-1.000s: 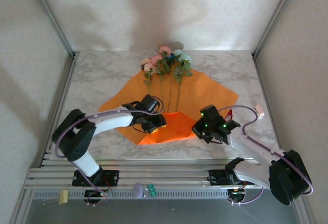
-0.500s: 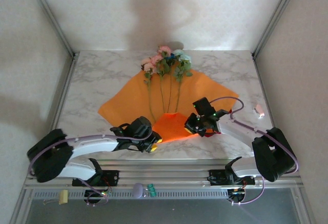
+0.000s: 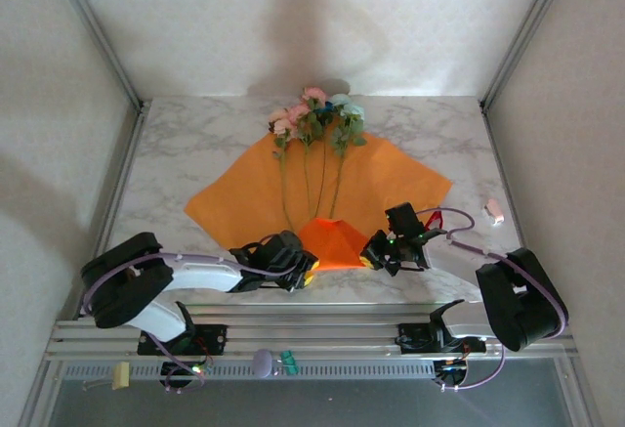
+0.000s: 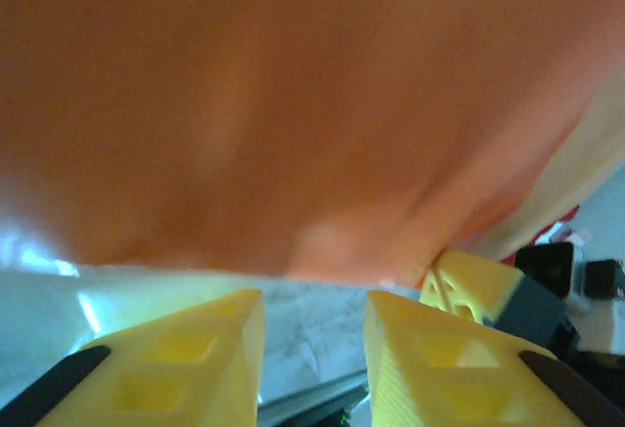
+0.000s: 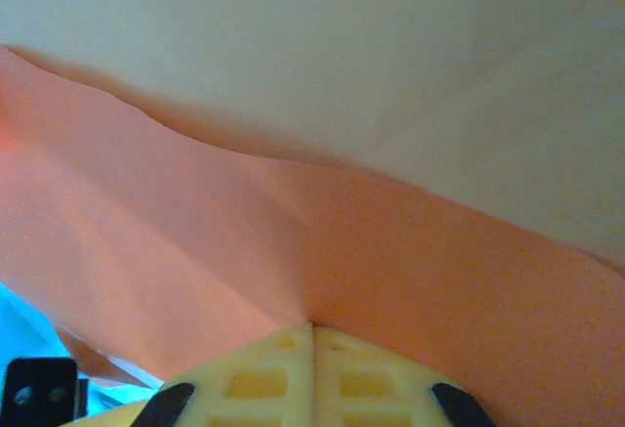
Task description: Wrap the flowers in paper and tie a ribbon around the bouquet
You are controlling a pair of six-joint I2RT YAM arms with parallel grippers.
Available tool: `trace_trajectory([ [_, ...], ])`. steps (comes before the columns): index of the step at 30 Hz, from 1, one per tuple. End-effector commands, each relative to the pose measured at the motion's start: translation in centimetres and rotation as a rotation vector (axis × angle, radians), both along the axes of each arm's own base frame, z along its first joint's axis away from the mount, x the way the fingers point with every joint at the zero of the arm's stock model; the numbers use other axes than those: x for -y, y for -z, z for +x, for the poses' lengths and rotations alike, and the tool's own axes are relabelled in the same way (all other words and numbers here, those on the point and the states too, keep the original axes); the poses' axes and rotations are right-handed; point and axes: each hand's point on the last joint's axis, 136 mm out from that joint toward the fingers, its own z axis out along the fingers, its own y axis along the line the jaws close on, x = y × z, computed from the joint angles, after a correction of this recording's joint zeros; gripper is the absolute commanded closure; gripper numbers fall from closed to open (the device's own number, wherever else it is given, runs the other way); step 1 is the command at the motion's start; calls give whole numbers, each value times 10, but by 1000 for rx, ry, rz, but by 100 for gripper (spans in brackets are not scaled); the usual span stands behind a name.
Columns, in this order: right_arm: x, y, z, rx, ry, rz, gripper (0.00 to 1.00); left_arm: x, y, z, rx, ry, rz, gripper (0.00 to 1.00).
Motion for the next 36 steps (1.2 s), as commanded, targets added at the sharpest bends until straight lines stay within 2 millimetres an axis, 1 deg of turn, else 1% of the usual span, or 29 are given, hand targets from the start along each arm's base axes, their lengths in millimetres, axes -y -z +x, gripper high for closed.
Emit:
trace_trajectory([
  [1, 26, 32, -31, -128, 37, -121, 100, 4, 6, 10, 33, -46, -18, 72],
  [2, 27, 32, -31, -130, 38, -124, 100, 5, 7, 11, 32, -39, -7, 73],
  [3, 28, 32, -32, -132, 37, -127, 100, 2, 10, 10, 24, -33, 35, 75],
  [5, 28, 33, -32, -132, 34, -131, 100, -5, 8, 11, 38, -30, 106, 76],
  [6, 29, 33, -32, -132, 35, -134, 100, -9, 8, 13, 45, -31, 132, 80],
  [7, 29, 33, -32, -133, 34, -138, 100, -11, 9, 14, 48, -33, 147, 89],
  [8, 30, 33, -33, -136, 35, -142, 100, -14, 11, 14, 50, -39, 159, 100],
  [10, 32, 34, -34, -140, 36, -147, 100, -19, 16, 13, 42, -49, 172, 100],
  [12, 33, 35, -35, -143, 36, -148, 100, -25, 15, 13, 47, -56, 194, 100],
  [16, 32, 37, -35, -151, 37, -139, 100, -34, 0, 15, 85, -59, 218, 100],
  [17, 31, 37, -34, -154, 38, -134, 100, -37, -2, 14, 88, -60, 223, 91],
  [18, 30, 38, -34, -155, 40, -130, 100, -40, -3, 12, 90, -63, 226, 80],
  [19, 29, 37, -33, -154, 42, -126, 100, -43, -3, 11, 88, -63, 229, 74],
  [20, 28, 36, -31, -152, 43, -123, 100, -48, -2, 9, 87, -67, 233, 68],
  [22, 28, 36, -30, -153, 43, -122, 100, -57, 2, 7, 83, -85, 232, 64],
  [23, 27, 36, -30, -151, 43, -121, 100, -61, 4, 7, 81, -100, 222, 66],
  [25, 27, 35, -29, -152, 43, -121, 100, -67, 6, 9, 82, -124, 208, 76],
  [26, 27, 35, -28, -151, 45, -122, 100, -69, 5, 11, 84, -132, 206, 79],
  [29, 26, 35, -27, -154, 42, -122, 100, -72, 5, 14, 79, -132, 222, 81],
  [31, 26, 35, -26, -153, 42, -124, 100, -72, 8, 13, 68, -123, 226, 95],
  [32, 26, 35, -27, -155, 44, -124, 100, -74, 11, 10, 51, -120, 238, 100],
  [35, 27, 36, -27, -156, 46, -126, 100, -82, 15, 4, 23, -116, 281, 100],
  [36, 27, 36, -27, -156, 46, -127, 100, -85, 13, 5, 32, -121, 285, 100],
])
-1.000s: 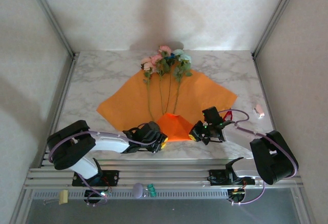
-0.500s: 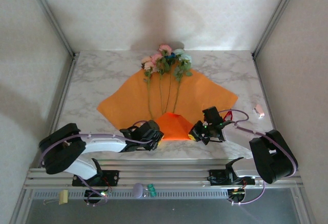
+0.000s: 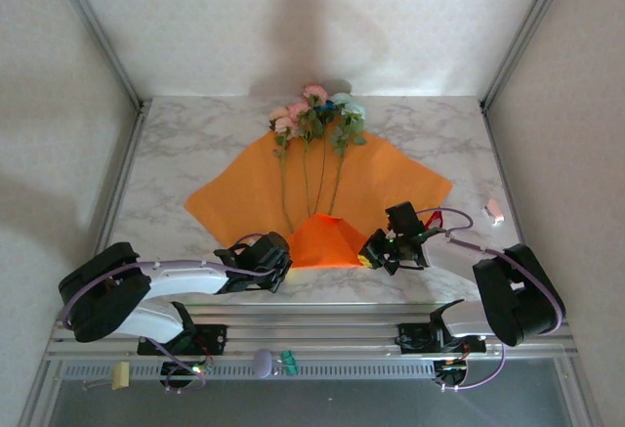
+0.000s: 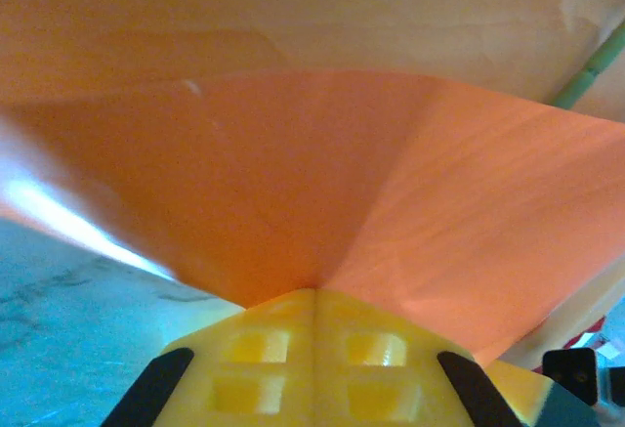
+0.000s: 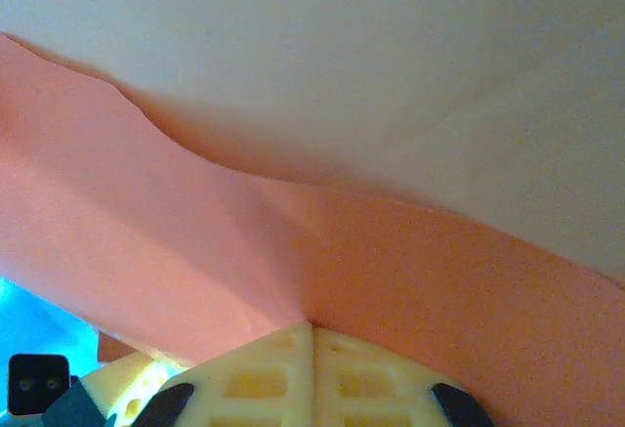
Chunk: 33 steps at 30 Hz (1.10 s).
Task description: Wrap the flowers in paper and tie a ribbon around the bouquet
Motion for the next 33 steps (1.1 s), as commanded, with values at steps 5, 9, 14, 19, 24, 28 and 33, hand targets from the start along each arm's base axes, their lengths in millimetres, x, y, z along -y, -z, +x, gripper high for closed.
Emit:
trace_trajectory([
  [5, 31, 35, -30, -140, 44, -158, 100, -28, 1, -4, -15, -24, 106, 65],
  [9, 31, 35, -30, -137, 44, -158, 100, -34, 5, -5, -26, -28, 116, 64],
  [14, 32, 36, -31, -135, 44, -161, 100, -46, 7, 2, -21, -43, 158, 70],
  [19, 33, 37, -33, -140, 45, -163, 100, -62, 4, 4, -10, -64, 194, 73],
  [24, 33, 36, -31, -136, 42, -164, 100, -72, 1, 1, -7, -80, 222, 69],
  [28, 33, 36, -31, -135, 42, -164, 100, -67, 4, 4, 8, -80, 177, 86],
  [33, 34, 37, -31, -136, 42, -170, 100, -71, 14, -2, -43, -72, 211, 100],
])
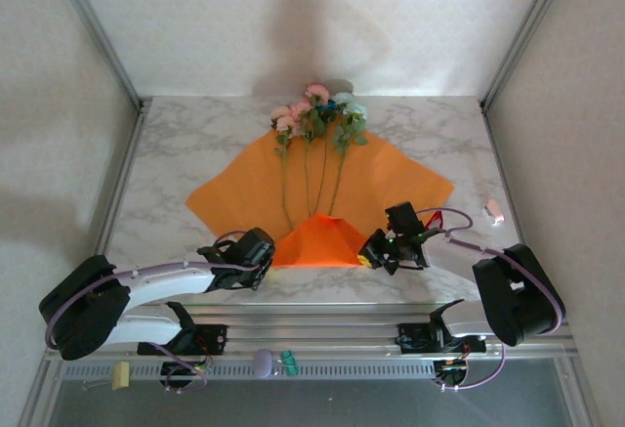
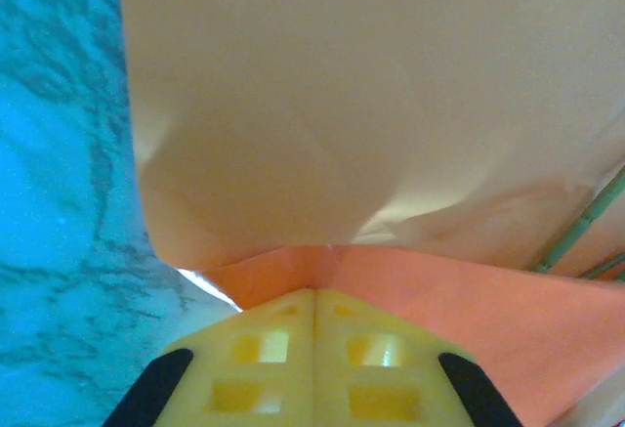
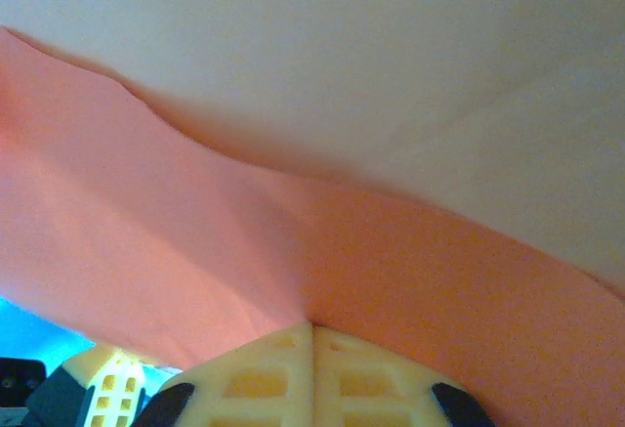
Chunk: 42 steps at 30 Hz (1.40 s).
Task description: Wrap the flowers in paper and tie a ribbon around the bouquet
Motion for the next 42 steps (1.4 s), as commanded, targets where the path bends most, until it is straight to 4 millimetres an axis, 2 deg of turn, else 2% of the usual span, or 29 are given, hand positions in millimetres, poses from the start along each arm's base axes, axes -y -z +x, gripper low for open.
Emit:
trace_trajectory([
  [1, 34, 37, -32, -142, 40, -173, 100, -17, 13, -10, -58, -17, 75, 100],
  [11, 36, 39, -34, -142, 39, -181, 100, -57, 5, -24, -104, -68, 162, 99],
  [14, 35, 38, -34, -143, 38, -177, 100, -72, -7, -18, -89, -77, 196, 80],
  [16, 34, 35, -32, -138, 38, -171, 100, -85, -18, -7, -67, -76, 216, 68],
  [19, 32, 29, -29, -116, 21, -168, 100, -120, -40, 17, -38, -79, 282, 56],
  [21, 23, 11, -11, -51, 0, -142, 100, -150, -54, 32, -32, -101, 331, 51],
  [22, 20, 3, -6, -24, -17, -138, 99, -163, -57, 40, -31, -93, 349, 45],
  [24, 16, -15, 3, 24, -49, -134, 95, -184, -50, 48, -65, -89, 324, 39],
  [26, 10, -34, 11, 79, -86, -126, 90, -192, -43, 62, -45, -60, 250, 35],
  [28, 3, -55, 17, 140, -141, -116, 85, -200, -47, 79, -17, -18, 249, 32],
  [30, -4, -69, 17, 178, -201, -110, 83, -207, -49, 90, -17, 32, 282, 28],
  [32, -12, -79, 16, 210, -266, -111, 82, -212, -42, 95, -32, 68, 272, 26],
  [37, -43, -95, 3, 271, -435, -89, 81, -211, -35, 131, 55, 137, 255, 25],
  [42, -86, -97, -10, 288, -565, -32, 82, -209, -18, 152, 41, 188, 231, 29],
])
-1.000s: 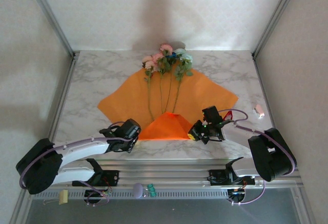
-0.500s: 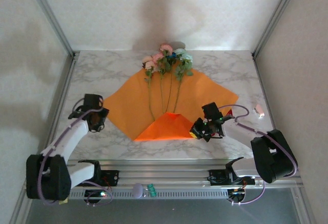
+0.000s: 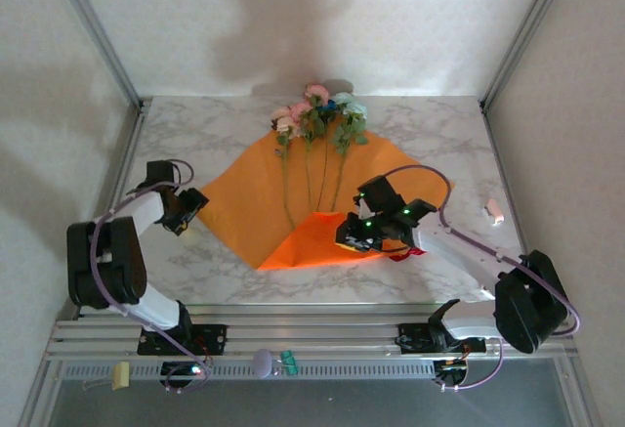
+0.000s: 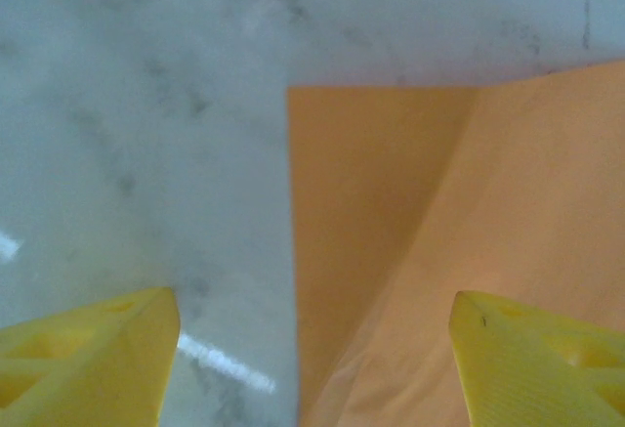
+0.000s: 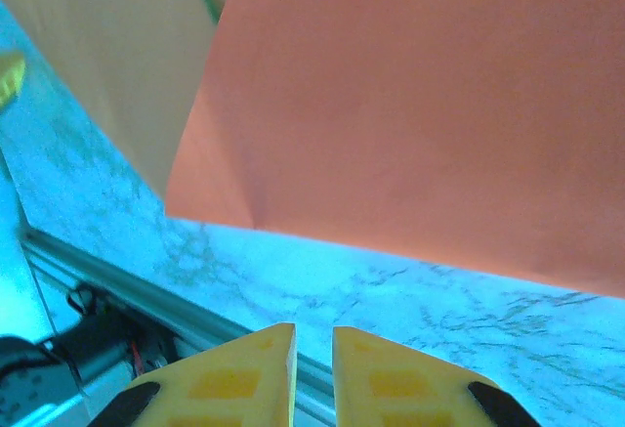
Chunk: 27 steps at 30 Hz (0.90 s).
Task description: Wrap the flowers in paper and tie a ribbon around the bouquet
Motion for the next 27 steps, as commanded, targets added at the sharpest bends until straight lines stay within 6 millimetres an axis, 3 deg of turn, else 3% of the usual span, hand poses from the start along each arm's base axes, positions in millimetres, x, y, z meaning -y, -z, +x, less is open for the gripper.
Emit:
trace_trajectory([
  [1, -29, -2, -8, 0, -113, 19, 82, 1, -3, 26, 60, 84, 3, 30],
  [6, -66, 14, -5, -38, -183, 10, 85, 2, -2, 40, 73, 116, -1, 38],
  [10, -73, 30, 14, -48, -156, -49, 88, 6, 0, 37, 68, 111, -6, 44],
  [13, -81, 38, 21, -71, -148, -53, 91, 11, -5, 37, 94, 100, -39, 44],
  [16, -79, 56, 20, -116, -134, -93, 95, 9, -24, 41, 128, 67, -22, 37],
  [22, -67, 85, 13, -182, -106, -163, 100, -18, -57, 59, 164, 30, 115, 38],
  [27, -64, 92, 13, -193, -99, -182, 100, -33, -42, 82, 100, 173, 234, 36],
])
